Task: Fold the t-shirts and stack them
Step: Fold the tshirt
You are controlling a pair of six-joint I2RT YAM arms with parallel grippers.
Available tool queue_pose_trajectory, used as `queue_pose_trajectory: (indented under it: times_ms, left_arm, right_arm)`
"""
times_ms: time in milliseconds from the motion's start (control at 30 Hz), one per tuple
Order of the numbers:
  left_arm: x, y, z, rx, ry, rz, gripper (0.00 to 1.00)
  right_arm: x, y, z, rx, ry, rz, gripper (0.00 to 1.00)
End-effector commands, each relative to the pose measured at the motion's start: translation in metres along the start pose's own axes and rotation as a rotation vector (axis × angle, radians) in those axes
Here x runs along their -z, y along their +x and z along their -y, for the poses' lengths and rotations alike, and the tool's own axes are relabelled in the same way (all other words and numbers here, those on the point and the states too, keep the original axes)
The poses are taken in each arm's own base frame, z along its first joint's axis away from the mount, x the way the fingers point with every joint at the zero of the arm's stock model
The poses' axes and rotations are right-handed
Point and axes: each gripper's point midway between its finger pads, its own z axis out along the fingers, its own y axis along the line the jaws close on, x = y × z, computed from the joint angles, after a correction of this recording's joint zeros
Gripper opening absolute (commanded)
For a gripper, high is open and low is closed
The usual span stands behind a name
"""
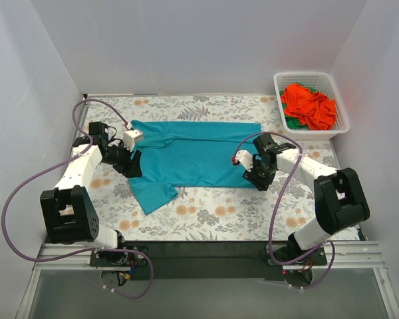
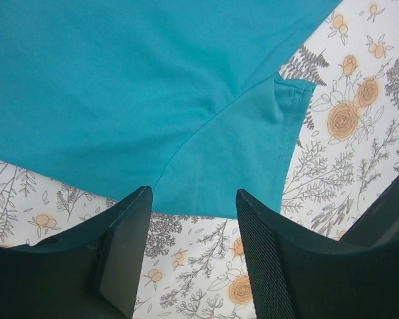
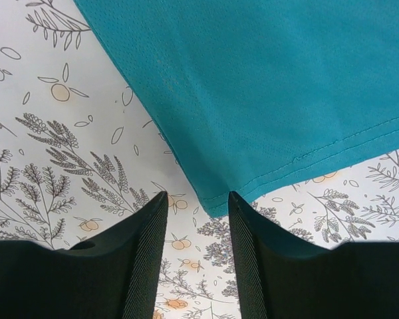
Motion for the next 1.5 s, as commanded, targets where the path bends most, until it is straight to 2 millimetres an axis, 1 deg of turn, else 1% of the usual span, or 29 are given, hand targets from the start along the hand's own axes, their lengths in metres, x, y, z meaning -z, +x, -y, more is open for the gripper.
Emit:
queue_pose_trajectory:
  times_ms: [0,67,200,233,267,333,367,433,467,500,533,600,633,667,700,733,767,900,967,1133,1167,1233,1333,1367,1433,1467]
  left_arm:
    - [0.005,-0.001,0.001,-0.061,-0.025,0.018,0.52]
    - [0.004,0.002,0.002,-0.06,-0.025,0.013,0.51]
    - [0.002,0.004,0.002,-0.064,-0.028,0.011,0.51]
    - [0.002,0.004,0.002,-0.068,-0.032,0.013,0.51]
    - [0.0,0.008,0.003,-0.067,-0.03,0.007,0.51]
    - [-0.002,0.012,0.004,-0.092,-0.031,-0.003,0.51]
    - [-0.002,0.014,0.004,-0.108,-0.04,-0.005,0.51]
    - [-0.006,0.024,0.005,-0.141,-0.039,-0.031,0.5]
    - [-0.007,0.027,0.006,-0.16,-0.04,-0.039,0.48]
    - [-0.011,0.037,0.009,-0.17,-0.027,-0.059,0.47]
    - [-0.014,0.04,0.011,-0.206,-0.023,-0.071,0.47]
    - [-0.02,0.053,0.009,-0.237,-0.045,-0.107,0.45]
    - [-0.024,0.055,0.011,-0.266,-0.047,-0.118,0.45]
    - [-0.025,0.056,0.002,-0.285,-0.092,-0.13,0.45]
    - [-0.03,0.061,0.004,-0.303,-0.095,-0.142,0.45]
    - [-0.035,0.059,0.005,-0.332,-0.102,-0.146,0.44]
    - [-0.036,0.056,-0.002,-0.358,-0.132,-0.142,0.44]
    - [-0.043,0.054,-0.008,-0.401,-0.15,-0.152,0.43]
    - [-0.048,0.059,-0.01,-0.412,-0.141,-0.174,0.43]
    - [-0.054,0.083,-0.013,-0.455,-0.133,-0.251,0.4]
    - [-0.056,0.09,-0.012,-0.455,-0.127,-0.263,0.4]
    - [-0.057,0.097,-0.012,-0.458,-0.125,-0.282,0.39]
    - [-0.06,0.107,-0.01,-0.45,-0.115,-0.303,0.23]
    - [-0.06,0.109,-0.008,-0.446,-0.108,-0.308,0.13]
    - [-0.056,0.108,-0.005,-0.443,-0.103,-0.306,0.06]
    - [-0.053,0.111,-0.001,-0.436,-0.089,-0.318,0.04]
  right_arm:
    - [-0.007,0.0,0.004,0.02,0.028,0.008,0.47]
    - [-0.012,0.007,0.001,0.022,0.024,-0.009,0.46]
    - [-0.019,0.013,0.002,0.024,0.034,-0.024,0.42]
    - [-0.021,0.013,0.005,0.028,0.05,-0.027,0.42]
    - [-0.024,0.017,0.005,0.029,0.049,-0.038,0.4]
    - [-0.027,0.018,0.008,0.031,0.063,-0.044,0.36]
    - [-0.029,0.02,0.006,0.029,0.06,-0.053,0.32]
    - [-0.03,0.022,0.007,0.029,0.066,-0.06,0.24]
    - [-0.03,0.022,0.007,0.029,0.067,-0.061,0.14]
    - [-0.029,0.023,0.007,0.029,0.068,-0.062,0.09]
    - [-0.028,0.022,0.008,0.028,0.07,-0.06,0.02]
    - [-0.026,0.021,0.008,0.029,0.073,-0.057,0.01]
    - [-0.025,0.02,0.008,0.031,0.075,-0.054,0.01]
    - [-0.025,0.02,0.008,0.029,0.073,-0.054,0.01]
    - [-0.023,0.018,0.009,0.031,0.075,-0.05,0.01]
    - [-0.023,0.017,0.009,0.029,0.07,-0.048,0.01]
    - [-0.022,0.017,0.009,0.029,0.068,-0.048,0.01]
    - [-0.021,0.016,0.009,0.029,0.066,-0.052,0.01]
    - [-0.021,0.015,0.009,0.028,0.064,-0.051,0.01]
    - [-0.022,0.016,0.009,0.023,0.059,-0.052,0.01]
    - [-0.022,0.016,0.009,0.023,0.058,-0.053,0.01]
    - [-0.023,0.016,0.009,0.025,0.057,-0.054,0.01]
    - [-0.023,0.017,0.009,0.03,0.058,-0.058,0.01]
    - [-0.022,0.017,0.009,0.029,0.059,-0.059,0.01]
    - [-0.019,0.015,0.009,0.033,0.061,-0.054,0.01]
    - [-0.017,0.016,0.008,0.032,0.058,-0.054,0.01]
